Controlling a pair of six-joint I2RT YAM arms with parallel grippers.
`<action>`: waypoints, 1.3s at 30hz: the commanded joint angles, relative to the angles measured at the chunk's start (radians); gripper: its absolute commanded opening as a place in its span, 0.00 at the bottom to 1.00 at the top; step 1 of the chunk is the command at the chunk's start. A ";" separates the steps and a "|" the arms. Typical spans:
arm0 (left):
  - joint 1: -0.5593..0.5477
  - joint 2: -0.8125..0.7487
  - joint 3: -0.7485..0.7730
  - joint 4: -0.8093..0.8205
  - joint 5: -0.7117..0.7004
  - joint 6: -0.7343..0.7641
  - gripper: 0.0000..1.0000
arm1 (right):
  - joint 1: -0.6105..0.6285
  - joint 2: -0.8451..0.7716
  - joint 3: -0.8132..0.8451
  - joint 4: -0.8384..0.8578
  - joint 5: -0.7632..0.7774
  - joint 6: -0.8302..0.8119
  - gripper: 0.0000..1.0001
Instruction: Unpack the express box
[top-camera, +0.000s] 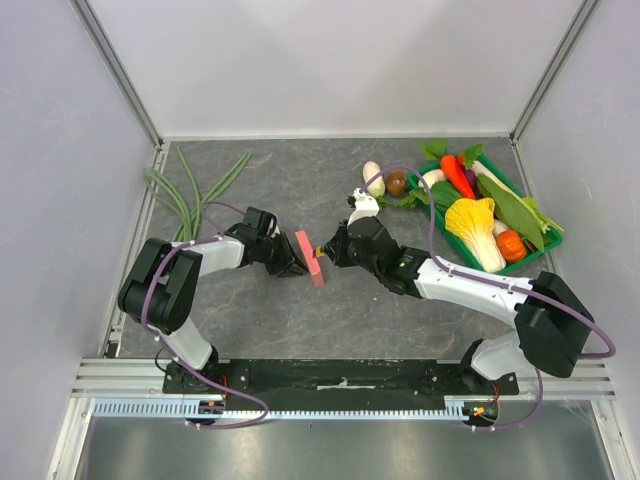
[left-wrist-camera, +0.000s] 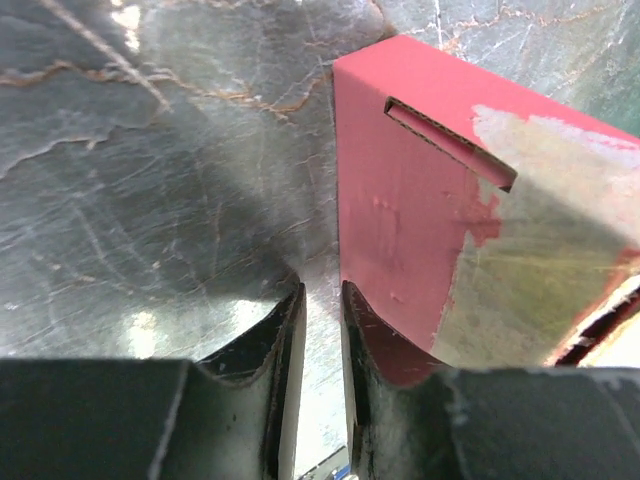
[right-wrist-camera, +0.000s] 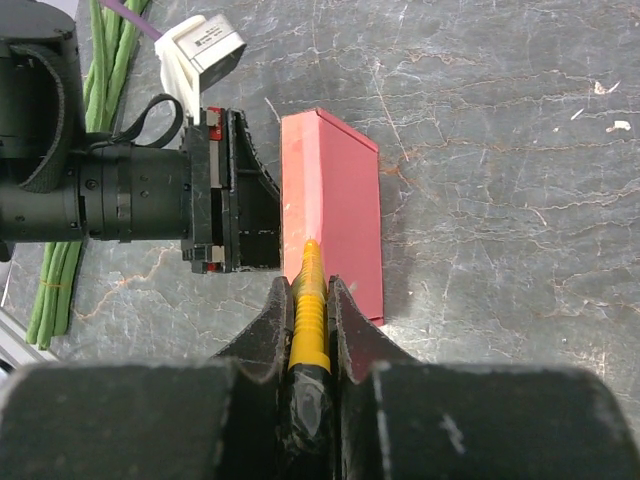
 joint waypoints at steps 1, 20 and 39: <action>0.014 -0.052 -0.007 -0.107 -0.150 0.002 0.29 | 0.007 0.003 0.043 -0.003 0.002 -0.018 0.00; 0.014 -0.328 0.143 -0.164 -0.374 0.182 0.55 | 0.088 -0.072 0.115 -0.068 -0.021 -0.185 0.00; 0.014 -0.026 0.248 0.138 -0.155 0.190 0.60 | 0.254 0.092 0.123 -0.135 0.227 -0.219 0.00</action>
